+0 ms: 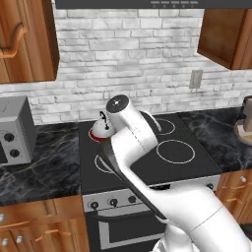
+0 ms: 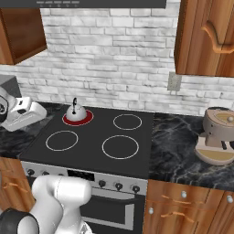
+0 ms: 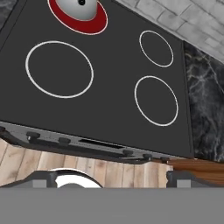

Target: The kettle is done boiling. Turn off the stove, then wait for 300 timesteps before moving the kettle to the dining table.

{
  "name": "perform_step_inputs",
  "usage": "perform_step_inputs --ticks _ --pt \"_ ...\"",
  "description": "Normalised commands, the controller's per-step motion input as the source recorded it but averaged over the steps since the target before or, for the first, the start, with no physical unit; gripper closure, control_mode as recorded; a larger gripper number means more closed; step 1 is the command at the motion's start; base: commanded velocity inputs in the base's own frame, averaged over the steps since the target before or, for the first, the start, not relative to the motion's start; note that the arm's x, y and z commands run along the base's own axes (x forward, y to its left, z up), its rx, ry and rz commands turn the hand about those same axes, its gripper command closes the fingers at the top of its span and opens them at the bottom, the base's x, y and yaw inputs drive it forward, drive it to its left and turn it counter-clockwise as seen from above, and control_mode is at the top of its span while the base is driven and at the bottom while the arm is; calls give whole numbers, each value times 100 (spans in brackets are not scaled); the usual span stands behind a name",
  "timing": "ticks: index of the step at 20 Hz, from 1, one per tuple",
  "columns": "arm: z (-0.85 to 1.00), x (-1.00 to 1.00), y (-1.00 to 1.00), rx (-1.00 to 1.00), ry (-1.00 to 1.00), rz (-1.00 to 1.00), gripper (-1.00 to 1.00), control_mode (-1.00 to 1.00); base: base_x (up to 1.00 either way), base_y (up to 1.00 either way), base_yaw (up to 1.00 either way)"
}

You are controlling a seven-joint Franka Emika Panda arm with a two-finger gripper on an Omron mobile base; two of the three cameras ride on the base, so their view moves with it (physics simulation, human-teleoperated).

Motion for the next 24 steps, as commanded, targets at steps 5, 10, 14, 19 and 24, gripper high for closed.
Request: perform_step_inputs --ticks 5,10,14,19,24 --pt "-24 -18 30 -8 -1 1 -100 -100 0 0 0" --pt "-30 -28 28 -5 -1 0 -100 -100 0 0 0" --pt "-28 -23 29 -4 0 0 -100 -100 0 0 0" --pt "-29 -25 16 -2 -3 0 -100 -100 0 0 0" --pt "-31 -29 7 0 -8 0 -100 -100 0 0 0"
